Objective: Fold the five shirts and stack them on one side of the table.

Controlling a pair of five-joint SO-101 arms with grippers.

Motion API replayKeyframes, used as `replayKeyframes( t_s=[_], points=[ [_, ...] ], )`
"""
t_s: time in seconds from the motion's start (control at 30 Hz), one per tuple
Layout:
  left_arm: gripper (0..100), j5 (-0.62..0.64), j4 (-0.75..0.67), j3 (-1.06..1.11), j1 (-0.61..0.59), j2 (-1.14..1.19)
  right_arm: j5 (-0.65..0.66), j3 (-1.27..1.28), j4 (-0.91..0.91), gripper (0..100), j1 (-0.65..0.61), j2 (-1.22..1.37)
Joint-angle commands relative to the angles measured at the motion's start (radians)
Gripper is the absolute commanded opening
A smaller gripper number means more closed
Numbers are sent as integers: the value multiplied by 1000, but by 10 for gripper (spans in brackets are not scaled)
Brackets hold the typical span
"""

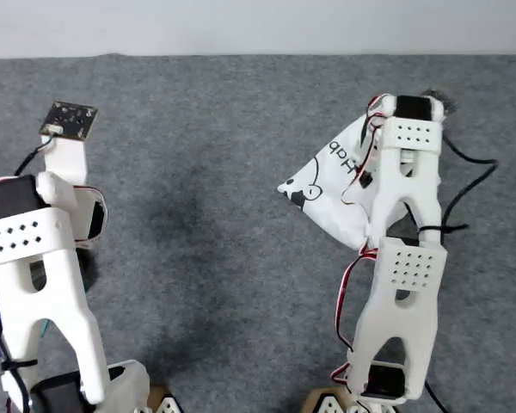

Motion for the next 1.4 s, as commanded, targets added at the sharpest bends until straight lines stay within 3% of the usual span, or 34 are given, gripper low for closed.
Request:
replayKeyframes(
  t_s=[0.0,0.23,0.37,0.47,0.67,0.87,1.0,1.1,1.37],
  points=[
    [5,-11,-41,25,11,-23,-15,-6,-10,449,-15,-4],
    [5,-9,-75,51,12,-23,-9,-6,-180,449,-15,194],
    [5,-9,-81,51,12,-23,-12,-40,-189,445,-16,242],
    [5,-9,-81,51,12,-23,-8,-69,-182,347,-16,259],
    [5,-9,-80,51,12,-23,72,-78,-179,13,-16,262],
    [5,-9,-78,51,12,-23,112,-121,-96,9,-7,262],
    [5,-9,-75,51,12,-25,255,-290,48,8,7,262],
    [5,-9,-74,50,12,-29,371,-347,44,8,71,236],
    [5,-9,-74,47,12,-31,657,-232,44,8,262,38]
  ],
)
